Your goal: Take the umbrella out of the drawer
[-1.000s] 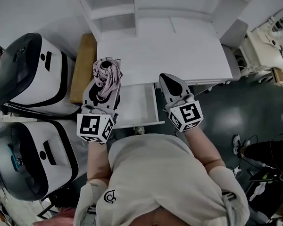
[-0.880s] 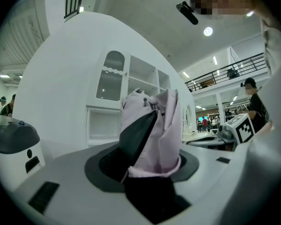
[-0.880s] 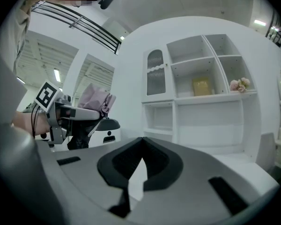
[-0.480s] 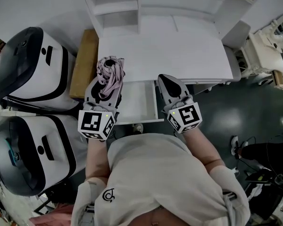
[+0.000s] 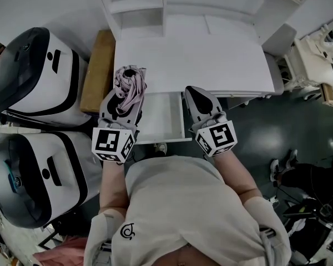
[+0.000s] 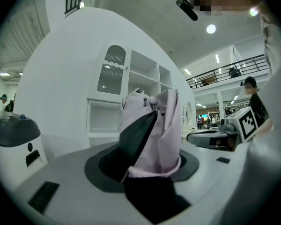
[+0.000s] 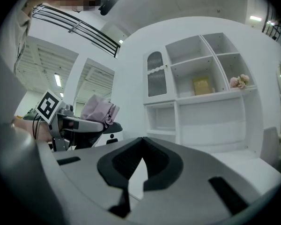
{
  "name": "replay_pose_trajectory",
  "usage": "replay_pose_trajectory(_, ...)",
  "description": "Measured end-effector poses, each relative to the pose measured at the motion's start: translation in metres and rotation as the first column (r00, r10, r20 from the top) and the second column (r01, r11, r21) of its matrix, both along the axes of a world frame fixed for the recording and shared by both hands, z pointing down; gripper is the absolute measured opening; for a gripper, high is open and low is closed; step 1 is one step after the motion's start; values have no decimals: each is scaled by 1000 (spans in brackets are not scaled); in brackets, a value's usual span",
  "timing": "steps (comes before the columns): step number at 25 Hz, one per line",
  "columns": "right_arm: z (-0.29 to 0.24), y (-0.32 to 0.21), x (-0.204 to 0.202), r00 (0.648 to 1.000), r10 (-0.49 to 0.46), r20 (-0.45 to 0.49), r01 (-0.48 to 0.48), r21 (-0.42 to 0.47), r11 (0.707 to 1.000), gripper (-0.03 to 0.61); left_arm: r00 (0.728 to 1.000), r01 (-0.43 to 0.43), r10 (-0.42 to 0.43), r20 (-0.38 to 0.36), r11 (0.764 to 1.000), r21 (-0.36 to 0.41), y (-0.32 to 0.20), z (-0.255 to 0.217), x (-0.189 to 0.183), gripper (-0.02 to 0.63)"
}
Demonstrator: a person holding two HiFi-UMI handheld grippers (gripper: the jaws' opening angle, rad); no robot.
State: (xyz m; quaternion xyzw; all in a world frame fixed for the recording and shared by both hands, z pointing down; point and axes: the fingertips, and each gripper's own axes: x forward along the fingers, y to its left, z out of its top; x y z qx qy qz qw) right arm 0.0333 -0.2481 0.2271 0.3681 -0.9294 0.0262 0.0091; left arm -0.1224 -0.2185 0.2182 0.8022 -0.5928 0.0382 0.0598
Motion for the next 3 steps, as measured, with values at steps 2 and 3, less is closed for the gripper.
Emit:
replay_pose_trajectory(2,0,-3,-3,1000,-13,-13,13,-5,1000,5,1000,-1,1,7,1000,-4,-3,-1,-1,224)
replay_pose_trajectory(3,0,-4,-4,1000,-20,-19,19,-7,1000,5,1000,-1,1,10,1000,-6,-4,-1,-1,224)
